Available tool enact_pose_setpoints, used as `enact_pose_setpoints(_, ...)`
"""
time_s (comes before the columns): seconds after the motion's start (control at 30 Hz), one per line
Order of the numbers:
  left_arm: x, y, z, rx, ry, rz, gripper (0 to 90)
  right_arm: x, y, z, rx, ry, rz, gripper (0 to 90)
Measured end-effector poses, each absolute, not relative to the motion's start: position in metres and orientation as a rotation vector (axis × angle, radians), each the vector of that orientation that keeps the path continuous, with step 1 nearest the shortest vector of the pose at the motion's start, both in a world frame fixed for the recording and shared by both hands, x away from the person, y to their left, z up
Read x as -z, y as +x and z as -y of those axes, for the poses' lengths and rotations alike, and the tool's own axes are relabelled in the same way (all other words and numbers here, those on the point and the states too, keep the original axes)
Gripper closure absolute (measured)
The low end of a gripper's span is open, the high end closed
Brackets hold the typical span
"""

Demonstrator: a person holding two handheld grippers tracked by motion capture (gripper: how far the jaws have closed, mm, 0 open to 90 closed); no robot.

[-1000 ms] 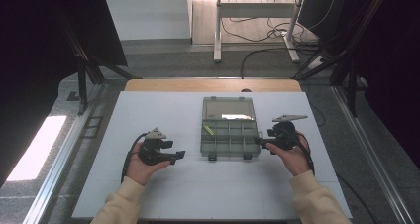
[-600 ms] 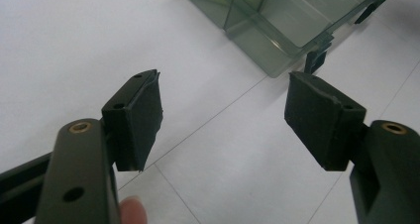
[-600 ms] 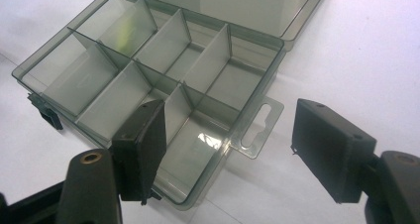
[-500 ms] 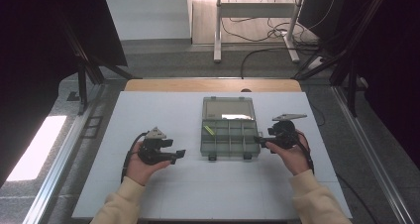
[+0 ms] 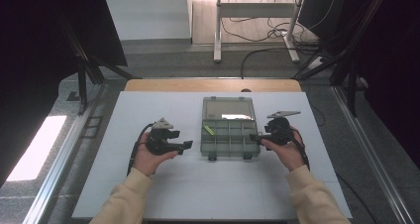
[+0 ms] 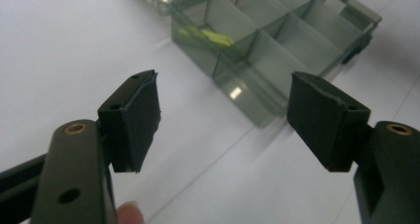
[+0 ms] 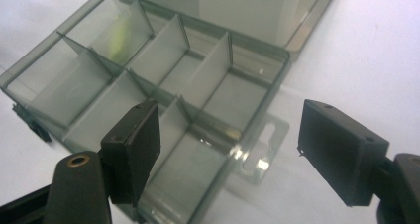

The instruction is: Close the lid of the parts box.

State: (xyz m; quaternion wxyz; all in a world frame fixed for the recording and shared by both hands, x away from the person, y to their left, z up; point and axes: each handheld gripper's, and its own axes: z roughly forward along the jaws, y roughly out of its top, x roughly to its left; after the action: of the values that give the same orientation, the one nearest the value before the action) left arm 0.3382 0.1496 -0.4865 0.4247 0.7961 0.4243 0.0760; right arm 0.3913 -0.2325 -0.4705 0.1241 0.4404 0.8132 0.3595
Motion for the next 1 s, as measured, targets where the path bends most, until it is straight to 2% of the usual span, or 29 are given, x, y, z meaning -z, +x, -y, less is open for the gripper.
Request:
enact_pose_setpoints(0.23, 0.489, 0.362, -0.141, -0.176, 1.970, -1.159, 28.7, 0.467, 0.407, 0.225, -1.029, 1.306, -2.335, 24.2)
enact_pose_setpoints(0.57, 0.490, 0.388, -0.129, -0.166, 1.908, -1.200, 27.3, 0.472, 0.417, 0.220, -0.990, 1.365, -2.311, 22.0)
enact_pose_setpoints(0.67, 0.489, 0.397, -0.123, -0.203, 1.928, -1.207, 26.5, 0.473, 0.422, 0.218, -0.982, 1.370, -2.297, 21.7)
enact_pose_setpoints(1.0, 0.482, 0.435, -0.113, -0.143, 1.927, -1.265, 26.5, 0.467, 0.446, 0.210, -0.983, 1.396, -2.260, 20.9)
